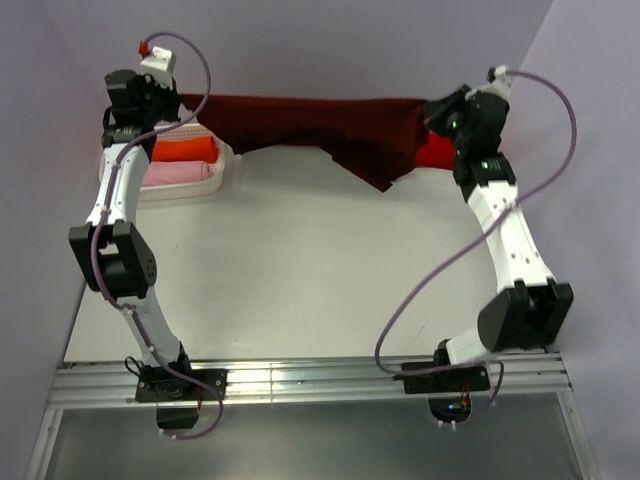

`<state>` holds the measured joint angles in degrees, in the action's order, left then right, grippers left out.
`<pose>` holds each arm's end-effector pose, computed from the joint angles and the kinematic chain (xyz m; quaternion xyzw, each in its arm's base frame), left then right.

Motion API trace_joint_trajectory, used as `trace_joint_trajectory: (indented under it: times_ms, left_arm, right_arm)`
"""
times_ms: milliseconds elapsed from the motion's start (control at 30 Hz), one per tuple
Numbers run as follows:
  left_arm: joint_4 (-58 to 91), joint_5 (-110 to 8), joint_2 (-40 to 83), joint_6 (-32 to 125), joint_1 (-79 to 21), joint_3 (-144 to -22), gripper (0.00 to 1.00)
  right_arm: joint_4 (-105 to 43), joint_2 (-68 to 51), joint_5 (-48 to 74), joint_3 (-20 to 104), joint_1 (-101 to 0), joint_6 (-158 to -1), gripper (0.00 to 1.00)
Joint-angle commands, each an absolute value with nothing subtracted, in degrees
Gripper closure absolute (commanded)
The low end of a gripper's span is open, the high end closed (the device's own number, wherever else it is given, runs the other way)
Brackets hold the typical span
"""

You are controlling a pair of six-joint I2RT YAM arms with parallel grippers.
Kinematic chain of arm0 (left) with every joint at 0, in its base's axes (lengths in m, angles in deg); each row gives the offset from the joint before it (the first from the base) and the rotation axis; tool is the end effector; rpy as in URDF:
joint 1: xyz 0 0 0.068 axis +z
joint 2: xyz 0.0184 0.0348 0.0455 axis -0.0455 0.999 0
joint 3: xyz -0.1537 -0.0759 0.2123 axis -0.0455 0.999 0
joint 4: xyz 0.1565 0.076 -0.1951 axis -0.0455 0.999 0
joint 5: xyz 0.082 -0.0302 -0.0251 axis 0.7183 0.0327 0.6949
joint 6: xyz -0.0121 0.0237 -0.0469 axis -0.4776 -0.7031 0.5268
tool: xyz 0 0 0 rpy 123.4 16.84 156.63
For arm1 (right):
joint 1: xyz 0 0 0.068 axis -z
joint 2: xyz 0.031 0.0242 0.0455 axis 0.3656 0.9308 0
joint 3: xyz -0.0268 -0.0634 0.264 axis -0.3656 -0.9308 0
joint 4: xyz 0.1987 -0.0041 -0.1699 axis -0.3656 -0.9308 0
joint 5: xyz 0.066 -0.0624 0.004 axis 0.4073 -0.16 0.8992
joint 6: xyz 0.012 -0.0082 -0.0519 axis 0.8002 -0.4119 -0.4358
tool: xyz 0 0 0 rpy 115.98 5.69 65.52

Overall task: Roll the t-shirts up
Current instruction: Flatten the tshirt

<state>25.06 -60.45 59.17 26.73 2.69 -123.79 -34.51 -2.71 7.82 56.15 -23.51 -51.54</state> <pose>0.4728 0.0331 0.4058 0.1202 0.7341 -0.0357 0.6674 0.3568 0.0144 0.4458 0.1860 0.6923 0.2351 0.6564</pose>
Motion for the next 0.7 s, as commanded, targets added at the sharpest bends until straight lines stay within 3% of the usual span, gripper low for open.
trace_joint_trajectory:
  times_ms: [0, 333, 667]
  left_arm:
    - [34.4, -63.6, 48.2, 18.7, 4.3, -115.6, 1.00]
    - [48.3, -63.1, 31.1, 5.5, 3.9, -85.1, 1.00]
    - [53.1, -59.2, 18.2, -2.5, 3.8, -62.4, 1.00]
  right_arm:
    - [-37.1, -12.9, 4.7, 46.0, -21.9, -48.9, 1.00]
    - [-47.9, -36.2, 9.6, 12.2, -22.1, -42.0, 1.00]
    - [-56.9, -50.7, 10.4, -6.6, -24.0, -37.1, 1.00]
